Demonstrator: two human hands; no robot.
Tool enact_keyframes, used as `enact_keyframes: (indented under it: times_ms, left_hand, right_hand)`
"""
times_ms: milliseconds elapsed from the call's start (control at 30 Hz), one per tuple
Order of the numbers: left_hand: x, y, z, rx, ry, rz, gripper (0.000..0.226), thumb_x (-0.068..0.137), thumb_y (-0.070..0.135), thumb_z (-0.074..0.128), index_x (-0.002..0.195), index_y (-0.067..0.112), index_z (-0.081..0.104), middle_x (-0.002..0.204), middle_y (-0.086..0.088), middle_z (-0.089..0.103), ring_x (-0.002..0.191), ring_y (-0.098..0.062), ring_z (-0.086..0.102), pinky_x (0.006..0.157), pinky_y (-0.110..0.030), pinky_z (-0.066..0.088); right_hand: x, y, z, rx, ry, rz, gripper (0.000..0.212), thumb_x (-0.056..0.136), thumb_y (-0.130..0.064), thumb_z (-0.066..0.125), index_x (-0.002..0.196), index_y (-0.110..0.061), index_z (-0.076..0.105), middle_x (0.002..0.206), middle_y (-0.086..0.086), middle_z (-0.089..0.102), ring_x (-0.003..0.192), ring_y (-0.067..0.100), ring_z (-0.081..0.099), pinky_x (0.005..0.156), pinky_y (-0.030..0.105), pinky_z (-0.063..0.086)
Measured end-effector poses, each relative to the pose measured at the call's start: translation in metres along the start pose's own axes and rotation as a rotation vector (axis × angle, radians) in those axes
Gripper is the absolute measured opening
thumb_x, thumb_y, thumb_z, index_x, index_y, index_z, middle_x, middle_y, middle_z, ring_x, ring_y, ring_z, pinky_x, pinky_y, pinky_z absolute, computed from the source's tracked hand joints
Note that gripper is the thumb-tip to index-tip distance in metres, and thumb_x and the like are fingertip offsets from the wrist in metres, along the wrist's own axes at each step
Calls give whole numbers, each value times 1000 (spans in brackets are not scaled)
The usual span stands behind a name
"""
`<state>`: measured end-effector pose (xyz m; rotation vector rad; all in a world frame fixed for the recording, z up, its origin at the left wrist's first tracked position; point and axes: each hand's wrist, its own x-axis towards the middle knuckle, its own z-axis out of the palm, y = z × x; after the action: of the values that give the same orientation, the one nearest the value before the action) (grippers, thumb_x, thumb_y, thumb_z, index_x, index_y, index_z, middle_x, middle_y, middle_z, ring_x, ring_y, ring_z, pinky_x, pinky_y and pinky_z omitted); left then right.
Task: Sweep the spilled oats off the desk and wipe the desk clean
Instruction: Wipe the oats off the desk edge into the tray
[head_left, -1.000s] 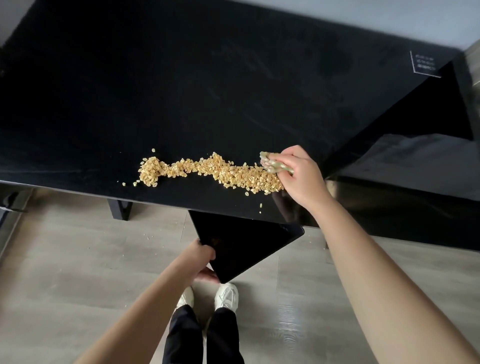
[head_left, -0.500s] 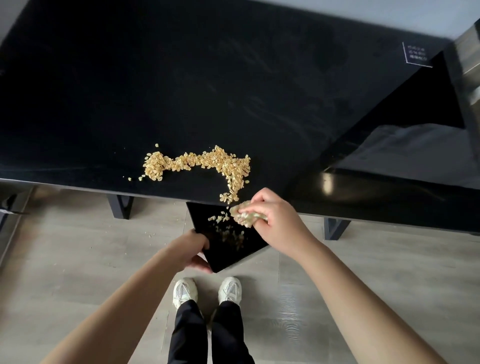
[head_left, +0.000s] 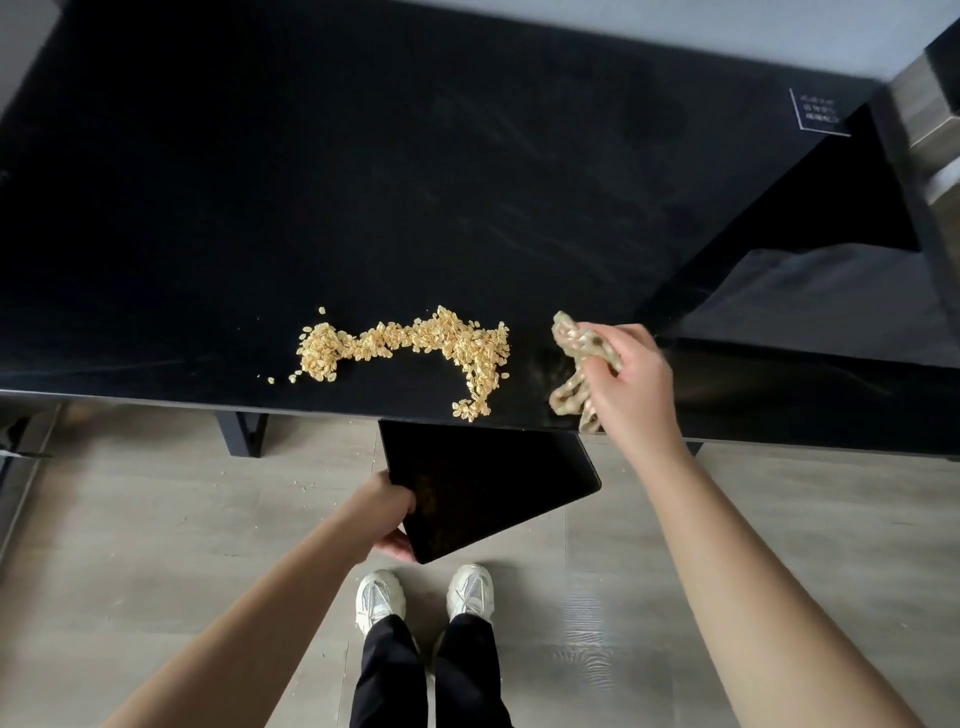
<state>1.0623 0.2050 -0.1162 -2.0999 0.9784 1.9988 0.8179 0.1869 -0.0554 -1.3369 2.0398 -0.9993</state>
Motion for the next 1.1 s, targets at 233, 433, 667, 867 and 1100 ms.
enact_keyframes:
  times_ms: [233, 433, 667, 867, 1100]
  left_hand:
    - [7, -11, -20, 185, 205, 156, 24, 81, -1, 34, 83, 8, 56, 73, -19, 65, 55, -35, 68, 61, -46, 59]
    - [8, -20, -30, 306, 242, 228, 20, 85, 6, 37, 87, 11, 56, 75, -17, 67, 53, -29, 68, 65, -44, 59]
    - [8, -23, -35, 299, 226, 216, 18, 85, 5, 38, 81, 13, 54, 73, -14, 66, 52, -27, 67, 58, -37, 58]
    - [1, -16, -40, 293, 177, 222, 22, 87, 4, 35, 79, 18, 50, 67, -14, 65, 46, -27, 66, 46, -27, 51]
    - [1, -20, -47, 355, 169, 243, 24, 86, 4, 34, 77, 21, 49, 63, -12, 66, 46, -26, 66, 47, -25, 49]
  right_hand:
    - [18, 3, 46, -314, 88, -87, 30, 90, -4, 57, 119, -7, 65, 112, 5, 56, 86, 8, 48, 69, -4, 29]
    - [38, -10, 68, -326, -145, -284, 36, 87, 4, 56, 118, -7, 67, 115, 3, 55, 100, 15, 55, 78, 7, 35]
    - [2, -18, 65, -232, -382, -375, 45, 83, 13, 47, 109, -14, 71, 109, -5, 56, 104, 14, 53, 87, 26, 46]
    - [-53, -16, 64, -220, -542, -392, 41, 81, 10, 46, 100, -15, 73, 103, -7, 55, 101, 12, 50, 84, 34, 48]
    - [-74, -21, 53, -53, -462, -281, 46, 79, 15, 43, 100, -12, 74, 102, -4, 55, 100, 10, 54, 79, 25, 48]
